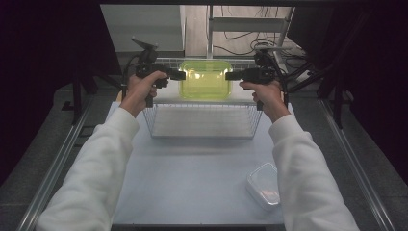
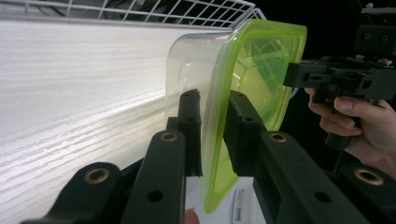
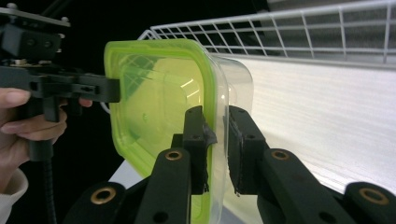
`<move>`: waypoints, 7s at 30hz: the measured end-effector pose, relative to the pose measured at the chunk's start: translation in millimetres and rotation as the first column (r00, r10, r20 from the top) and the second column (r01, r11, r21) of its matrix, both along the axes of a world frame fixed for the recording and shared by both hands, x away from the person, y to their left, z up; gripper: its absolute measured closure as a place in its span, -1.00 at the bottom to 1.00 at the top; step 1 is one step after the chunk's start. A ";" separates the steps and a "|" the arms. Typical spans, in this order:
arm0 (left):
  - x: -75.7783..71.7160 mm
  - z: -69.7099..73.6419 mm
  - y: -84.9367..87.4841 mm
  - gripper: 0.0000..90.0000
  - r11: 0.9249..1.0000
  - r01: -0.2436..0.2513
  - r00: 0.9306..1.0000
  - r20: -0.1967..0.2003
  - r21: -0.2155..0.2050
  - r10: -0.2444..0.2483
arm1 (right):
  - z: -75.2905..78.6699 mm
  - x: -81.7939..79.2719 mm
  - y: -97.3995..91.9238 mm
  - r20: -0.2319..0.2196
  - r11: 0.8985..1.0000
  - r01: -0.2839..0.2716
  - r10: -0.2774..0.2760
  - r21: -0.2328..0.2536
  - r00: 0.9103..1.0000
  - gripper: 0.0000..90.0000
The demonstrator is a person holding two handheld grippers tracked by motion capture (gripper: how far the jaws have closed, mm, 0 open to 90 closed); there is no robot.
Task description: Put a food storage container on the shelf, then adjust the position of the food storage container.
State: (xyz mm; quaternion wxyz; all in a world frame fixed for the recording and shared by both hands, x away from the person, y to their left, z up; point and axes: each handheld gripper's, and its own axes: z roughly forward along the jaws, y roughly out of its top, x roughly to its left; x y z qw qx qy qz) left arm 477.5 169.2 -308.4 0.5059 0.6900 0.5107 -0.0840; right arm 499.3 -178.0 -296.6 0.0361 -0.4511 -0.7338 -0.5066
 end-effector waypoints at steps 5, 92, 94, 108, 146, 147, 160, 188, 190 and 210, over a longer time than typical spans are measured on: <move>9.4 -12.6 1.9 0.73 0.997 -0.025 0.999 -0.044 -0.072 0.022 | -4.5 7.9 0.7 -0.019 1.000 0.018 -0.018 -0.015 1.000 0.74; -205.8 -136.2 9.4 -0.50 0.969 -0.006 0.992 0.124 0.246 -0.025 | -106.0 -198.9 -64.3 0.111 0.953 -0.066 0.103 -0.295 0.988 -0.38; -214.7 -149.6 7.4 -0.50 0.959 0.005 0.995 0.099 0.284 -0.034 | -118.4 -205.9 -61.7 0.089 0.942 -0.088 0.123 -0.323 0.988 -0.35; -222.2 -166.5 7.1 -0.48 0.962 0.008 0.998 0.062 0.274 -0.026 | -129.3 -212.0 -66.7 0.092 0.937 -0.072 0.109 -0.342 0.990 -0.28; -217.5 -176.4 4.5 -0.50 0.955 0.019 0.999 0.026 0.296 -0.027 | -138.6 -267.9 -140.4 -0.045 0.880 -0.103 0.092 -0.464 0.995 0.98; -217.4 -176.6 4.1 -0.50 0.954 0.021 0.999 0.025 0.298 -0.029 | -138.3 -269.0 -135.5 -0.047 0.876 -0.123 0.114 -0.466 0.992 0.98; -217.7 -177.2 5.4 -0.50 0.952 0.024 0.999 0.023 0.304 -0.033 | -161.5 -278.3 -77.8 -0.137 0.742 -0.288 0.259 -0.606 0.956 0.98; -216.1 -179.8 4.8 -0.51 0.948 0.029 0.999 0.015 0.318 -0.036 | -160.9 -259.0 -127.1 -0.065 0.761 -0.091 0.064 -0.643 0.996 0.98; -216.1 -179.7 5.2 -0.51 0.948 0.028 0.999 0.016 0.318 -0.035 | -158.9 -260.7 -127.1 -0.062 0.762 -0.092 0.068 -0.641 0.996 0.98; -214.3 -180.4 8.7 -0.51 0.949 0.023 1.000 0.014 0.316 -0.028 | -126.3 -219.1 -177.7 0.046 0.723 0.192 -0.218 -0.664 0.975 0.98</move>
